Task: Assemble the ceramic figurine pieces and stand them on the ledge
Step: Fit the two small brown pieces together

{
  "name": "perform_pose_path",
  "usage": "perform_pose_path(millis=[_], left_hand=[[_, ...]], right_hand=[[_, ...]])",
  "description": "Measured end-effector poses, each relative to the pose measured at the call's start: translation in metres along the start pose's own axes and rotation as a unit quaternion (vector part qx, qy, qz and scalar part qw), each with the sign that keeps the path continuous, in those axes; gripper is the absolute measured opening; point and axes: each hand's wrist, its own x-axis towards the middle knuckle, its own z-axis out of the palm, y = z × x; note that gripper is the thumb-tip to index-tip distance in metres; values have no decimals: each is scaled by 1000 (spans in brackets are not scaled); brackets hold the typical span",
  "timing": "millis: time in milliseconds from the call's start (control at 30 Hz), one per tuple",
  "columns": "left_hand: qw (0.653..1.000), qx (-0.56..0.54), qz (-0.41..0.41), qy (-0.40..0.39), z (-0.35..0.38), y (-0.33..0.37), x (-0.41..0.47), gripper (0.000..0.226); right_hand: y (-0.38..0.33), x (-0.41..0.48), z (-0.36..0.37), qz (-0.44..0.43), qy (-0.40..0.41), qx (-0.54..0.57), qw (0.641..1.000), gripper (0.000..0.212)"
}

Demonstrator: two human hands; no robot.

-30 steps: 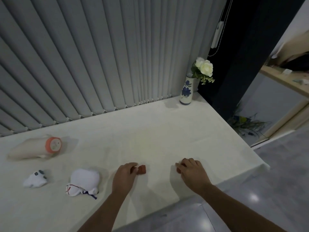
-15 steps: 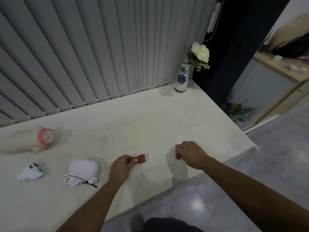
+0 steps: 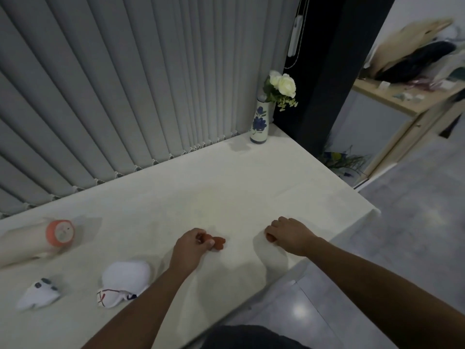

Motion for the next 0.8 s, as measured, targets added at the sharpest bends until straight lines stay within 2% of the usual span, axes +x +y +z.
perform_pose_path(millis=[167,267,400,600,800], left_hand=[[999,7,30,-10,8,25,15,34],[998,3,53,-14,17,47,27,33],[995,27,98,-22,32,77,46,35],[987,59,145,-45,55,116,72,35],[971,125,191,-68,76,139,92,41]], right_hand=[[-7,3,-8,98,84,115,985,19],[-7,10,-19,182,131,214,951,25],[3,18,-27,243,161,287,912,29],[30,31,-39,289,171,341,878,26],[50,45,-41,298,166,370,864,18]])
